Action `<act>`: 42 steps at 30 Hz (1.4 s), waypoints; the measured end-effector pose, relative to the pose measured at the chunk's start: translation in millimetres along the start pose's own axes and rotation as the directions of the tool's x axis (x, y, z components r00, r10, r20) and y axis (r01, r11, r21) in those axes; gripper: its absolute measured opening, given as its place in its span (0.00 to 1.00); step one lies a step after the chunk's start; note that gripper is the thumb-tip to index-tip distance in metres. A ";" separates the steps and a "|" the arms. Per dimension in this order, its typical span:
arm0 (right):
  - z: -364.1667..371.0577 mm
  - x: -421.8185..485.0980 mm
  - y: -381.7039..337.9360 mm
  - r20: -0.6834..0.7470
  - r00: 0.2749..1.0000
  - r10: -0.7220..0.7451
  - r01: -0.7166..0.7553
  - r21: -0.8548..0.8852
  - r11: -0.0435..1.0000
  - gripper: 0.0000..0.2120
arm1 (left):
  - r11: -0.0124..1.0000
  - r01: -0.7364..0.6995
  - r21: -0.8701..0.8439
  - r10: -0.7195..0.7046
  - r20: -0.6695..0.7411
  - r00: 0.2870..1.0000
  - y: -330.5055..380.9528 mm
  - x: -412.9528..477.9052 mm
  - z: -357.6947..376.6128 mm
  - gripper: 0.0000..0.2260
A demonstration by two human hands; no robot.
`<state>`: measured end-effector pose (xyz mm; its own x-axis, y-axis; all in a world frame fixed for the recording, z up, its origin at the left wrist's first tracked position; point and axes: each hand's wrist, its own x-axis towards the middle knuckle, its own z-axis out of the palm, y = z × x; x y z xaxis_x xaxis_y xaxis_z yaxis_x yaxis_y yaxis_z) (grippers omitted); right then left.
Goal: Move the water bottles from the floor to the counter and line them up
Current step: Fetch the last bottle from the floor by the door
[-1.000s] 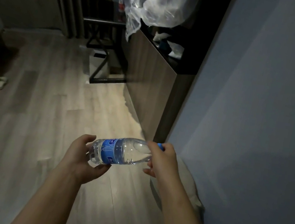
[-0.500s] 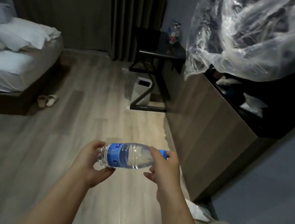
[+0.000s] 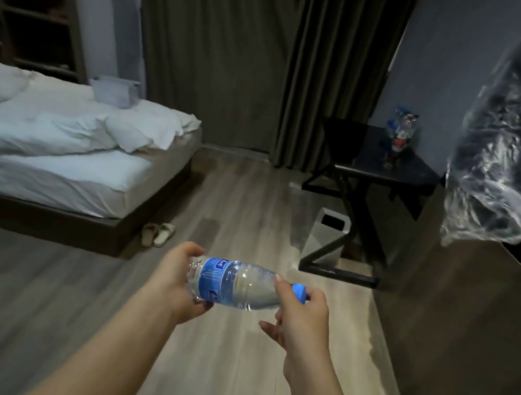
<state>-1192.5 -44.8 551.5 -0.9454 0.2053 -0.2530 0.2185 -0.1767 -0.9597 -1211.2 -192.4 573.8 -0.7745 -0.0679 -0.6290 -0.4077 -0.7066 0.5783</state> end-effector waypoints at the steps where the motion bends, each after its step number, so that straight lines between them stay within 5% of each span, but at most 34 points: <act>1: 12.2 23.0 -9.3 0.004 1.000 -0.016 0.016 0.009 1.000 0.10 | 1.000 0.020 -0.011 -0.020 0.002 1.000 13.9 16.6 8.4 0.09; 15: 196.9 242.3 -58.4 0.258 0.953 -0.157 0.186 -0.093 0.978 0.08 | 0.993 0.044 -0.112 -0.046 -0.017 0.999 200.9 220.3 28.8 0.08; 26: 364.2 421.3 -74.1 0.201 0.964 -0.173 0.180 -0.016 0.983 0.08 | 0.991 0.131 -0.013 -0.131 0.051 0.990 361.1 406.5 48.5 0.09; 32: 382.9 501.7 -78.5 0.287 0.957 0.041 -0.079 0.122 0.989 0.14 | 0.964 0.207 0.166 -0.218 0.048 0.975 393.4 489.0 90.6 0.10; 42: 363.4 697.2 -120.0 0.048 0.996 -0.074 0.068 0.113 0.991 0.07 | 0.868 0.278 0.412 -0.346 0.100 0.933 401.7 654.4 234.5 0.11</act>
<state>-1965.7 -230.2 534.6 -0.9696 0.1710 -0.1752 0.1249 -0.2702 -0.9547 -1995.2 -355.5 516.4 -0.6301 0.2518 -0.7346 -0.7679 -0.3424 0.5413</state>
